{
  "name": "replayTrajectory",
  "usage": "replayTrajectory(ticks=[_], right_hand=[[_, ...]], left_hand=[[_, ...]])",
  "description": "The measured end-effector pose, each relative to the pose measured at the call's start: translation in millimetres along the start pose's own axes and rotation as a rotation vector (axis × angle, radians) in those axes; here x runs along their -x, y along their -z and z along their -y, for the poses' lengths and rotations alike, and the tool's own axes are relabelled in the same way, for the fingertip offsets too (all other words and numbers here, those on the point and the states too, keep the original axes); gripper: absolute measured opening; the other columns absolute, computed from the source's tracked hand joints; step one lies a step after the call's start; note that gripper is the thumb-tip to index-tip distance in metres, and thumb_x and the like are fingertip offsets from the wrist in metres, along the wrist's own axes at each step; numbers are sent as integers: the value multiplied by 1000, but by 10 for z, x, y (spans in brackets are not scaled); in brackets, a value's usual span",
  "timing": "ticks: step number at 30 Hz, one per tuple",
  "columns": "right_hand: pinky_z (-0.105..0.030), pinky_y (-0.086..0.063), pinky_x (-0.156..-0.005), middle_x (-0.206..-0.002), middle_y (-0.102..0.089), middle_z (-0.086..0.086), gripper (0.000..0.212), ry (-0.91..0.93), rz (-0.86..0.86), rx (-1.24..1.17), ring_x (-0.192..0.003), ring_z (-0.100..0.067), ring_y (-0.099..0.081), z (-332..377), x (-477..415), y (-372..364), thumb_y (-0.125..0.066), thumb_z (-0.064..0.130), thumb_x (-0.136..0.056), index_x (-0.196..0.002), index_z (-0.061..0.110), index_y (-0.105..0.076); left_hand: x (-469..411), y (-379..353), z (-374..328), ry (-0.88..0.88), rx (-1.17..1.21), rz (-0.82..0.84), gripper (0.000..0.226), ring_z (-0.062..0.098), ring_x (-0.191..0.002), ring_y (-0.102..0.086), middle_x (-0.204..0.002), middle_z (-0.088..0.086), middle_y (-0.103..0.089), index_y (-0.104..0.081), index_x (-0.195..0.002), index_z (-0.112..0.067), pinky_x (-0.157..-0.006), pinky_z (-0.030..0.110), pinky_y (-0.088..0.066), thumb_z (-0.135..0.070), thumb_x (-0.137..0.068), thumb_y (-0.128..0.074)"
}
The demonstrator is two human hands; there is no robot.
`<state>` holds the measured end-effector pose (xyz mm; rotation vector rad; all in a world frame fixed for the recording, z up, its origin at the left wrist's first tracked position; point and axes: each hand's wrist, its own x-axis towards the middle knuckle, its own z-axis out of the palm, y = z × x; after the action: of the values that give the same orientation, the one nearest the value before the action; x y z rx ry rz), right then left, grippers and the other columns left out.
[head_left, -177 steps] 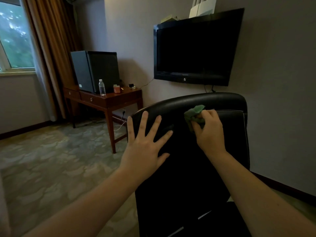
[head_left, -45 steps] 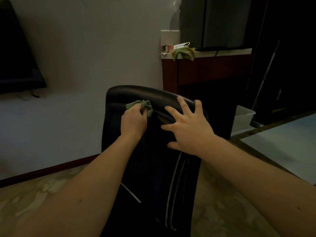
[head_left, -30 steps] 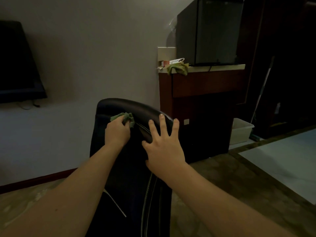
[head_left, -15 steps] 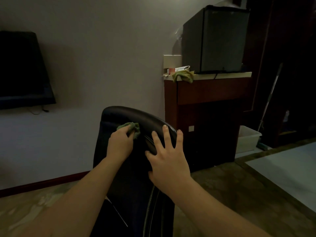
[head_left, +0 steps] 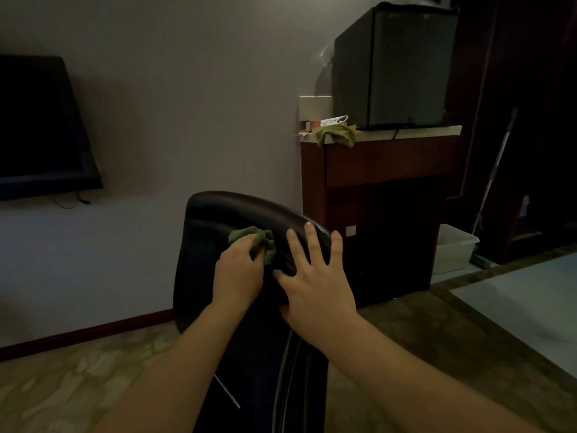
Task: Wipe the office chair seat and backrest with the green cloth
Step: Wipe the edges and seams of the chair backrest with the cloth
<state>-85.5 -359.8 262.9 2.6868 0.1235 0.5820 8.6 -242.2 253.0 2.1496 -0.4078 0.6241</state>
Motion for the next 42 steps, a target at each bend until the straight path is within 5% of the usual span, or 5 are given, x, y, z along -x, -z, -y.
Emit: replayTrajectory(ticks=[14, 23, 32, 37, 42], right_hand=[[-76, 9, -106, -154, 23, -33, 56, -141, 11, 8, -139, -58, 24, 159, 21, -83, -40, 50, -100, -152, 35, -25], [-75, 6, -106, -155, 22, -32, 58, -117, -23, 37, -140, -56, 23, 157, 29, -124, -35, 54, -100, -153, 37, -20], [-74, 7, -108, -157, 18, -30, 56, -133, -48, -5, -142, -55, 19, 146, 36, -145, -40, 55, -97, -150, 38, -31], [-73, 7, -108, -158, 17, -29, 57, -132, -69, -2, -143, -54, 19, 127, 48, -183, -38, 56, -97, -150, 37, -31], [-72, 4, -109, -159, 13, -29, 58, -114, -81, 0, -144, -53, 15, 124, 58, -189, -39, 57, -96, -150, 37, -33]], left_hand=[[-180, -38, 8, 37, -51, -36, 19, 14, -90, -59, -106, 2, -68, -70, -107, -15, -79, 30, -47, -20, -103, -52], [-149, 109, 171, -168, -178, 81, 33, 21, -124, -58, -133, 5, -64, -63, -133, -13, -106, 33, -43, -19, -102, -55], [-296, 10, 126, 60, -69, -38, 25, 26, -110, -63, -122, 7, -67, -68, -120, -13, -96, 40, -51, -22, -103, -52], [-29, -48, 18, -100, -34, -7, 23, 7, -107, -57, -123, -1, -65, -67, -121, -14, -93, 15, -41, -17, -102, -54], [-174, 86, 142, -172, -137, 62, 28, 16, -116, -57, -128, 2, -62, -63, -128, -12, -95, 21, -38, -18, -101, -56]])
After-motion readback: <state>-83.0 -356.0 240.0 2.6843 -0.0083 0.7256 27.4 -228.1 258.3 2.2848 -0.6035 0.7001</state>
